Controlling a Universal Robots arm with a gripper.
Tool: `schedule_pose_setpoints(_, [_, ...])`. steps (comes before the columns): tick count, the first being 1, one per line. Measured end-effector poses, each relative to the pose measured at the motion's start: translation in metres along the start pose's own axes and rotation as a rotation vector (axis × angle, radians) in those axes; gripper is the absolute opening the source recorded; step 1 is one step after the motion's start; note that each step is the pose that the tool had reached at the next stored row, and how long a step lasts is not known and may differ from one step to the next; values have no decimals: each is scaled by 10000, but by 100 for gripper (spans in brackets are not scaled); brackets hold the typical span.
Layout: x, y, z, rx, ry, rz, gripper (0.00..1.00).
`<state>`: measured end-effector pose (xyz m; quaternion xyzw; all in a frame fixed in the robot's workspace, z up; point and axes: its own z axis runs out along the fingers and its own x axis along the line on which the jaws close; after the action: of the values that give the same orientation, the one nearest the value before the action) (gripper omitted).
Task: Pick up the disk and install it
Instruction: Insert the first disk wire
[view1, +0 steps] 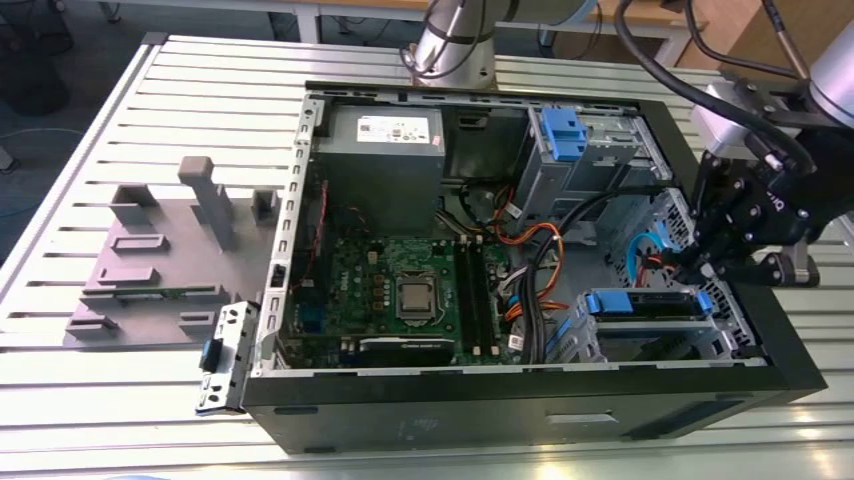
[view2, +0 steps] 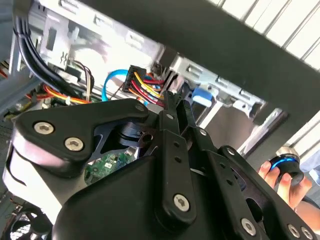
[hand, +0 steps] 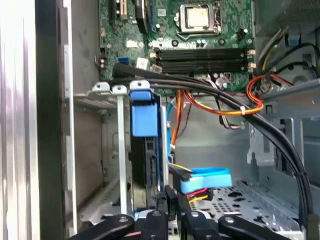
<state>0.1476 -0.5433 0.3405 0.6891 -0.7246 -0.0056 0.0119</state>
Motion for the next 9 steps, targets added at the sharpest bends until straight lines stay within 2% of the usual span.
schedule_pose_setpoints(4, [69,24,11,0,3,0,19])
schedule_pose_setpoints(9, [96,22,41,0,-15,-1,19])
